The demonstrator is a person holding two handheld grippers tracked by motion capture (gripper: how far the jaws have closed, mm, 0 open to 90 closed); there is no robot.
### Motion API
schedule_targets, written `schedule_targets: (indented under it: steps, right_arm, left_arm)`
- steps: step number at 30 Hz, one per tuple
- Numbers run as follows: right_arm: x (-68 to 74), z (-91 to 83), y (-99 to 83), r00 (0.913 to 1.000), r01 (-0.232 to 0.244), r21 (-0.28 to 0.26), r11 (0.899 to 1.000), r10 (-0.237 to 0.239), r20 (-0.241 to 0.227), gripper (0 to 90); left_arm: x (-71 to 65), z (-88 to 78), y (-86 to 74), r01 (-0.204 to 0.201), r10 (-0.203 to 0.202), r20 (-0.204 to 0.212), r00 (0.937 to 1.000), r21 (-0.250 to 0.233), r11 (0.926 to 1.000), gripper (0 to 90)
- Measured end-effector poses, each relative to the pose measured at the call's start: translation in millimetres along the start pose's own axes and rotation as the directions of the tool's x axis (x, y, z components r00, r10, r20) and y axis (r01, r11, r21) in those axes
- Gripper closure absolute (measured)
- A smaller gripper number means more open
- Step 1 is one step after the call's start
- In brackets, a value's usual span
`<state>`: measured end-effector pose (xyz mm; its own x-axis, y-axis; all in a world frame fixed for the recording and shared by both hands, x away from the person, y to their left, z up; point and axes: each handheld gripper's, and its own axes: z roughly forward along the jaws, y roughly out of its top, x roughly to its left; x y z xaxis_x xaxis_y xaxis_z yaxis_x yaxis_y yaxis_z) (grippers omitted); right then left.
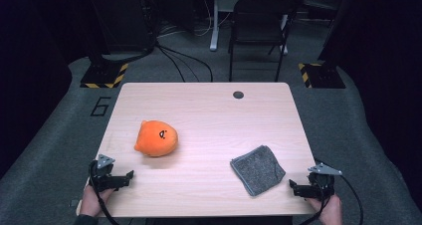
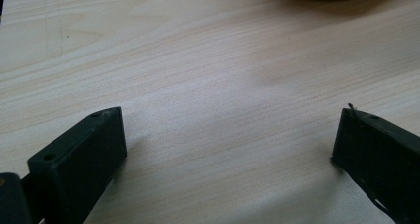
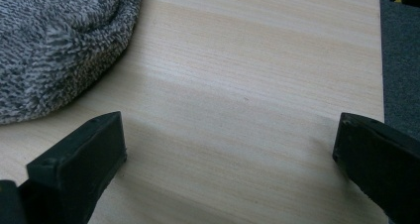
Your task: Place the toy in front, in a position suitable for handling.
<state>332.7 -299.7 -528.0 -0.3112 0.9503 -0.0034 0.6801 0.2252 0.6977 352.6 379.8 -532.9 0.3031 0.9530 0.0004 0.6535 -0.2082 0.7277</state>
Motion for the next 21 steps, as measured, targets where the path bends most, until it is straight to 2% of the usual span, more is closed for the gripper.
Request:
schedule_targets:
  steps: [9,12,16,17,20,21]
  right_arm:
    - [0.6,-0.6,0.5,1.0,-0.007,0.012,1.0,0.007,0.007,0.0]
    - [2.1,-1.3,1.9,0.9993,-0.034,0.027,0.999,0.034,0.013,0.0]
    - [2.4,-2.7,5.2,0.9995,-0.018,0.061,0.998,0.016,0.026,0.0]
    - [4.0,-3.0,6.1,0.999,-0.016,0.061,0.998,0.013,0.042,0.0]
    - [7.5,-6.4,9.6,0.9992,-0.01,0.056,0.998,0.008,0.039,0.0]
    - [7.6,-8.3,10.7,0.9994,0.008,0.059,0.998,-0.01,0.035,0.0]
  left_arm:
    - [0.0,0.0,0.0,0.0,0.0,0.0,1.0,0.0,1.0,0.2]
    - [0.2,-0.3,-0.2,-0.002,0.002,-0.001,1.0,0.0,1.0,0.2]
    - [0.5,-0.9,-0.6,-0.005,0.005,-0.002,1.0,0.003,1.0,0.3]
    - [0.6,-0.9,-0.6,-0.005,0.005,-0.001,1.0,0.002,1.0,0.2]
    - [0.6,-0.9,-0.7,-0.005,0.005,-0.001,1.0,0.002,1.0,0.3]
    - [0.6,-0.9,-0.7,-0.005,0.005,-0.001,1.0,0.002,1.0,0.3]
